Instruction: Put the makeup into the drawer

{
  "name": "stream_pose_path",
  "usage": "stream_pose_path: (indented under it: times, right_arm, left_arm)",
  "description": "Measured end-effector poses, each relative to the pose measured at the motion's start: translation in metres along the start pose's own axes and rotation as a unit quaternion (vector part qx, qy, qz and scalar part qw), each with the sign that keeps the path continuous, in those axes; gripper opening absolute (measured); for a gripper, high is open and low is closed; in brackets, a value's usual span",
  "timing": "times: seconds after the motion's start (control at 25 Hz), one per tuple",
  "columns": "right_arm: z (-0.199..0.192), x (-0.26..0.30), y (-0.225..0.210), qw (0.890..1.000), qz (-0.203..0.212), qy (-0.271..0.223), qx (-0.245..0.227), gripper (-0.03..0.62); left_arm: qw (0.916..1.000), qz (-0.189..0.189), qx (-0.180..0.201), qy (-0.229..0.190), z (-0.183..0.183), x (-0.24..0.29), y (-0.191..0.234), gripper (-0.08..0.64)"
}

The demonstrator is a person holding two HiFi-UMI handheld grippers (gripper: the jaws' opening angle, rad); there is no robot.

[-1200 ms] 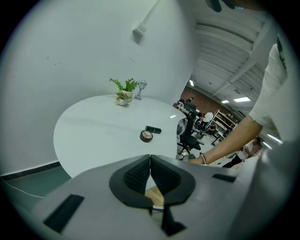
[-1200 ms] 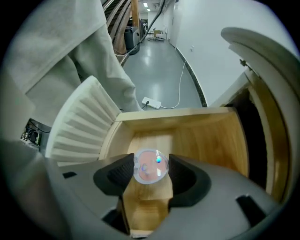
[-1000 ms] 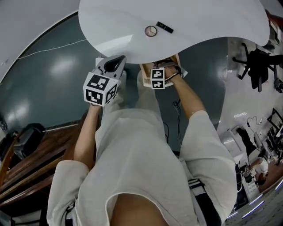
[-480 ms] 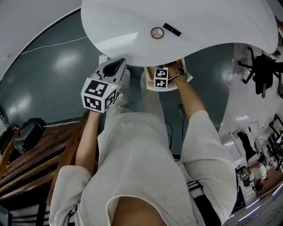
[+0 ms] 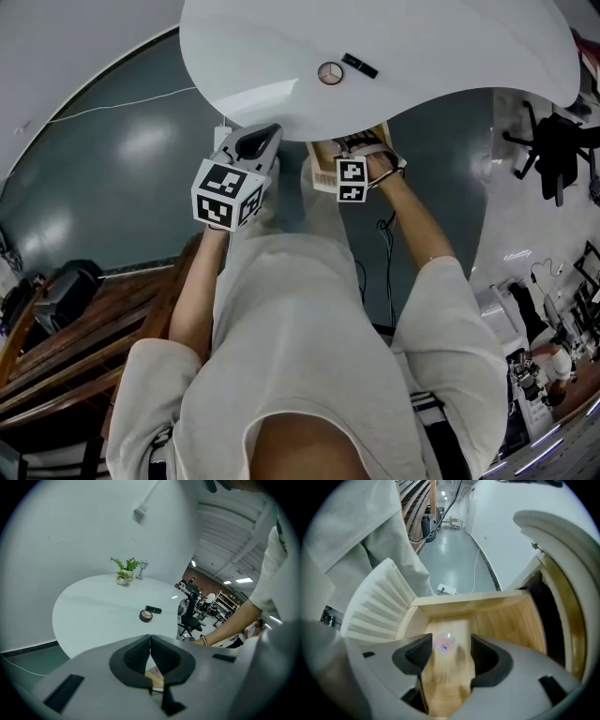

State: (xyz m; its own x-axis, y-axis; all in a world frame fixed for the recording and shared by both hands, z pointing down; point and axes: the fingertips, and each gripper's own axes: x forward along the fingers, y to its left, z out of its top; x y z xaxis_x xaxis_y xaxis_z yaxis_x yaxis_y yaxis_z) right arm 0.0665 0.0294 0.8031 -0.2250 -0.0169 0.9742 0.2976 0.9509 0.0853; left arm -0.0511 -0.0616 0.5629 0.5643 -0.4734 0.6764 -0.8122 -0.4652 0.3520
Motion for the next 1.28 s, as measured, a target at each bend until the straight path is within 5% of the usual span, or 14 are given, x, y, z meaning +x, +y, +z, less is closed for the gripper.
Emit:
stream_pose_path:
  times: [0.16, 0.6, 0.72, 0.88, 0.96, 1.12, 1.28]
  right_arm:
    - [0.006, -0.031, 0.0, 1.0, -0.027, -0.009, 0.007, 0.252]
    - [0.044, -0.135, -0.014, 0.981, -0.111, -0.082, 0.134, 0.252]
    - [0.054, -0.163, -0.038, 0.951, -0.126, -0.139, 0.245, 0.249]
    - [0.043, -0.193, -0.085, 0.871, -0.148, -0.219, 0.414, 0.247]
    - [0.031, -0.201, -0.109, 0.842, -0.166, -0.234, 0.457, 0.247]
    - [0.013, -0.199, -0.145, 0.816, -0.193, -0.234, 0.491, 0.247]
    - [0.01, -0.183, -0.174, 0.812, -0.195, -0.223, 0.503, 0.258]
  left_arm:
    - [0.9999, -0.006, 0.01, -0.007, 0.007, -0.003, -0.006, 0.011]
    - [0.999, -0.006, 0.029, -0.032, 0.03, -0.024, -0.009, 0.011]
    - [0.9987, -0.004, 0.029, -0.04, 0.036, -0.028, -0.007, 0.011]
    - [0.9983, -0.002, 0.032, -0.049, 0.045, -0.031, -0.008, 0.011]
    - [0.9981, 0.002, 0.031, -0.053, 0.048, -0.036, -0.006, 0.011]
    - [0.9978, 0.012, 0.028, -0.058, 0.049, -0.044, 0.001, 0.011]
    - [0.9974, 0.024, 0.023, -0.064, 0.052, -0.05, 0.008, 0.011]
